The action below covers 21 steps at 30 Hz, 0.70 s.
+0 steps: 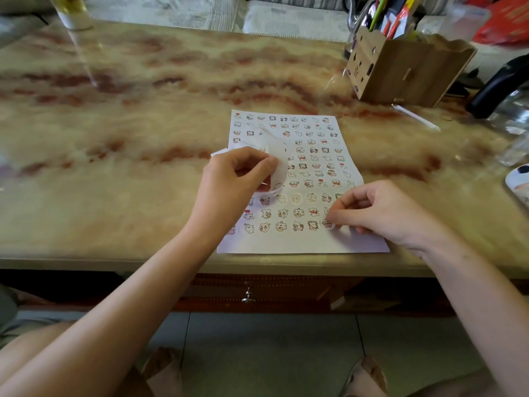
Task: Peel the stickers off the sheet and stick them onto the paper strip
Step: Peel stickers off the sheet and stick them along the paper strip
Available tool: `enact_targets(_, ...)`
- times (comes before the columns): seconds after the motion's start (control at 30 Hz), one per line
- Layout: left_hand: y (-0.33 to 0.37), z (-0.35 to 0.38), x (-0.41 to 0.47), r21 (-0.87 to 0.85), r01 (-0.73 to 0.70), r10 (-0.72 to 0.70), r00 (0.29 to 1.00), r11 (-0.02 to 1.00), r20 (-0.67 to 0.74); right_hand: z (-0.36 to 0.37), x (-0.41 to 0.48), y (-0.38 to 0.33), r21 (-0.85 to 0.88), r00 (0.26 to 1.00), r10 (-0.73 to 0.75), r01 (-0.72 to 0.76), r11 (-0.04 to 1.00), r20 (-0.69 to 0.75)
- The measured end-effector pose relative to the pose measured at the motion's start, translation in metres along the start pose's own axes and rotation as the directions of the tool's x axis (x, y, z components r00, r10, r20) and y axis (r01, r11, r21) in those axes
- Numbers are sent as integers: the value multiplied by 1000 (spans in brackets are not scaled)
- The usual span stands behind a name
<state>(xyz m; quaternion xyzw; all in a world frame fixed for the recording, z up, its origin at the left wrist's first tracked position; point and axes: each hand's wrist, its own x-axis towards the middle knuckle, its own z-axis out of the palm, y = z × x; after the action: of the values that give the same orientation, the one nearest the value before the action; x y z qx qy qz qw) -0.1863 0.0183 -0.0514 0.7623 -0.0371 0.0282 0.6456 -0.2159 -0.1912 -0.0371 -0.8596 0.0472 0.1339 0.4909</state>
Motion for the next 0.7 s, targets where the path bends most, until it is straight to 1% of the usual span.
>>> enact_targets(0.2, 0, 1, 0, 3, 1, -1, 1000, 1000, -2, 0, 0, 0, -1, 1000, -12, 12, 1000, 0)
enact_targets(0.4, 0, 1, 0, 6, 2, -2, 1000, 1000, -6, 2, 2, 2, -38, 1000, -12, 11, 999, -20)
enact_targets(0.53, 1, 1, -1, 11, 2, -2, 1000, 1000, -4, 4, 3, 4, -50, 999, -11, 9, 999, -48)
enact_targets(0.7, 2, 1, -1, 8, 5, -5, 1000, 1000, -11, 8, 6, 10, -117, 994, -31, 18, 993, -106)
